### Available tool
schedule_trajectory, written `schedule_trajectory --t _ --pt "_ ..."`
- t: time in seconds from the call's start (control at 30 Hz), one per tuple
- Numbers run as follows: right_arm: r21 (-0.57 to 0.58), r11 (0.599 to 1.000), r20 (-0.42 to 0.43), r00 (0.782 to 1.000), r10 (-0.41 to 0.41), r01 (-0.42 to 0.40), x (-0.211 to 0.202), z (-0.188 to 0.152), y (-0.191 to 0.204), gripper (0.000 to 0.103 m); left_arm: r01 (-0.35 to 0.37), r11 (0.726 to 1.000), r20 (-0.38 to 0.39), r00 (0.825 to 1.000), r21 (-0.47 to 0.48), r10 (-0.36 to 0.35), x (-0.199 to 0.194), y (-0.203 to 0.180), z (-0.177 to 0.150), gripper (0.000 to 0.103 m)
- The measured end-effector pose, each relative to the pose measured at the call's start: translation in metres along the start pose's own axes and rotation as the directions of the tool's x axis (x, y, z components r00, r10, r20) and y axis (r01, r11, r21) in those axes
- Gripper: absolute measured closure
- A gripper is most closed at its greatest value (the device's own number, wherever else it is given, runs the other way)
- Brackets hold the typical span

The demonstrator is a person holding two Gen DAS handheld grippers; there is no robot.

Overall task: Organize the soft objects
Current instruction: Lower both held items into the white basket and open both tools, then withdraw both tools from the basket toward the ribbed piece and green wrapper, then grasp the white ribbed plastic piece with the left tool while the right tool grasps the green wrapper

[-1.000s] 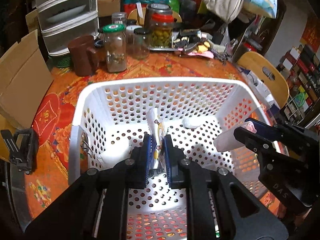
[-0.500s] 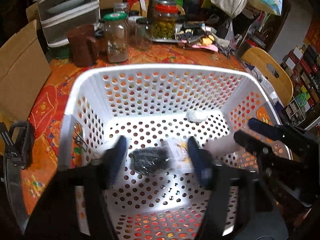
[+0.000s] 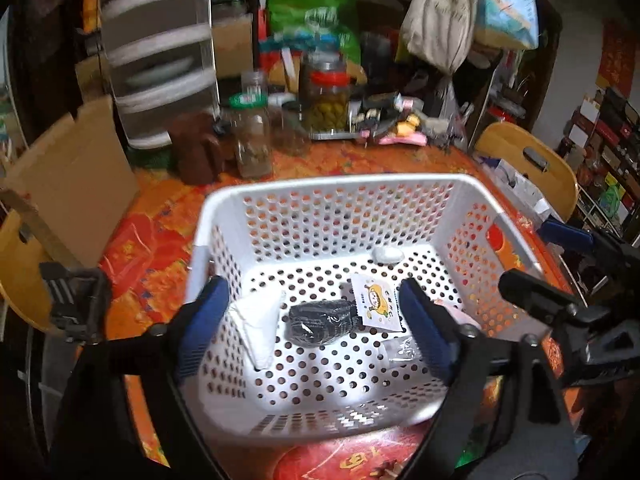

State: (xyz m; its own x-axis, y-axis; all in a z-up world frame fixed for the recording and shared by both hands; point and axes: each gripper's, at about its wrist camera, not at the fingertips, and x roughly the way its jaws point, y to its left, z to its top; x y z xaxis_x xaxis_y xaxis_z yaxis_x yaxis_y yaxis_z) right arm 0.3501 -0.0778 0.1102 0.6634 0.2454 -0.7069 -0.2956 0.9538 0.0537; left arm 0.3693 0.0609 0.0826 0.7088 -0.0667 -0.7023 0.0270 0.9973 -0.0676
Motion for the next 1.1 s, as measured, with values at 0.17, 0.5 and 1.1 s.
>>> schedule_trajectory --t 0.17,0.5,1.1 --pt "-0.017 1.0 0.06 0.998 -0.015 0.016 -0.035 -0.023 0.004 0.0 0.014 0.999 0.069 0.997 0.038 -0.016 -0.042 -0.004 -0.022 0.005" --pt "0.017 1.0 0.049 0.999 0.003 -0.004 -0.074 -0.114 0.009 0.0 0.083 0.995 0.105 0.991 0.062 -0.089 -0.102 -0.006 -0.107 0.002" --pt "0.139 0.988 0.01 0.997 0.07 -0.071 -0.031 -0.212 0.002 0.003 0.161 0.981 -0.106 0.983 0.111 -0.15 -0.014 -0.052 -0.211 0.022"
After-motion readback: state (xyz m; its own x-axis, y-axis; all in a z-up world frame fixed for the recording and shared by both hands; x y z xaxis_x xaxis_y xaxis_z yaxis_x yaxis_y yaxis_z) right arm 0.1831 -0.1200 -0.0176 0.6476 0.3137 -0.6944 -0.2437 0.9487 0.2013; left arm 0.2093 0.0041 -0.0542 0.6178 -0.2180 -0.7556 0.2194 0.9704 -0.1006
